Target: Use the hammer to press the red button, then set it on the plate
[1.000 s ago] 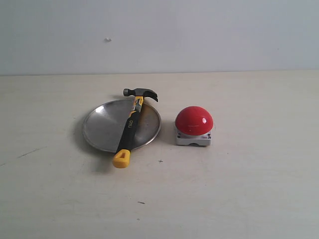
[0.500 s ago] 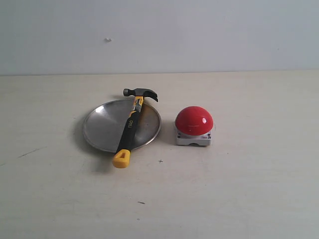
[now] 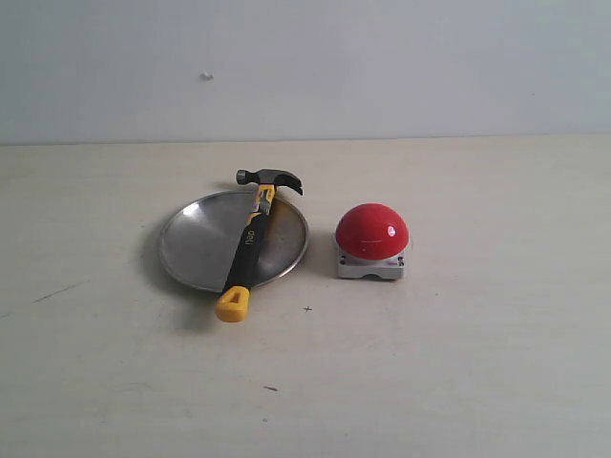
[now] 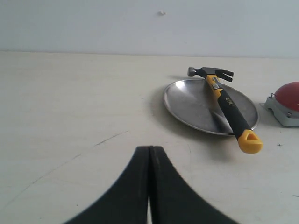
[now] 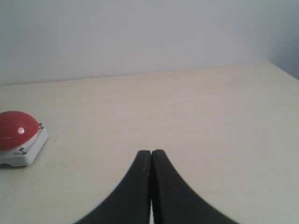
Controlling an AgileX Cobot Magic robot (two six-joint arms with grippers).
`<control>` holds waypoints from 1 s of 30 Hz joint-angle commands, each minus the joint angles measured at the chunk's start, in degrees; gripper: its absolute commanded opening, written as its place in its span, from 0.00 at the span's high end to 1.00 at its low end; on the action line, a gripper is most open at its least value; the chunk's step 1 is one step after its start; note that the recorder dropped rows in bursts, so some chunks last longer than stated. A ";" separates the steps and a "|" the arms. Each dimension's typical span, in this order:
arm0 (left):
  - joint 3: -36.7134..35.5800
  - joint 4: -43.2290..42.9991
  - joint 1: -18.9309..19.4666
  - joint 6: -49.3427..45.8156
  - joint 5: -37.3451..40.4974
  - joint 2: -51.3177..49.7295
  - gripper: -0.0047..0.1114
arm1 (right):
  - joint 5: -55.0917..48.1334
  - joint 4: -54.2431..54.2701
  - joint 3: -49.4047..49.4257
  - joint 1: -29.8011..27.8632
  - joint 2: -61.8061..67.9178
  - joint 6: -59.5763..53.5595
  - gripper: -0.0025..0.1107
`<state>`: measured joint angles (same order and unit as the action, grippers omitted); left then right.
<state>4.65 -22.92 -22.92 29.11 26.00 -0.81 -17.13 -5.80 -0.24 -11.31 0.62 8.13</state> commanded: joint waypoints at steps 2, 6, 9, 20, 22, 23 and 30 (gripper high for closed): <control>-0.11 -0.16 0.16 -0.06 -0.22 -0.32 0.96 | 0.03 1.47 0.24 -0.42 -0.62 -0.61 0.98; -0.11 -0.16 0.16 -0.06 -0.22 -0.32 0.96 | 0.03 4.41 0.24 -0.42 -0.62 -0.61 0.98; -0.11 -0.16 0.16 -0.06 -0.22 -0.32 0.96 | 0.03 4.41 0.24 -0.42 -0.62 -0.61 0.98; -0.11 -0.16 0.16 -0.06 -0.22 -0.32 0.96 | 0.03 4.41 0.24 -0.42 -0.62 -0.61 0.98; -0.11 -0.16 0.16 -0.06 -0.22 -0.32 0.96 | 0.03 4.41 0.24 -0.42 -0.62 -0.61 0.98; -0.11 -0.16 0.16 -0.06 -0.22 -0.32 0.96 | 0.03 4.41 0.24 -0.42 -0.62 -0.61 0.98; -0.11 -0.16 0.16 -0.06 -0.22 -0.32 0.96 | -0.30 4.42 0.24 -0.42 -0.62 -0.61 0.98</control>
<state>4.65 -22.92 -22.92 29.11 26.00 -0.81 -17.35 -1.42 -0.24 -11.31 0.39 8.00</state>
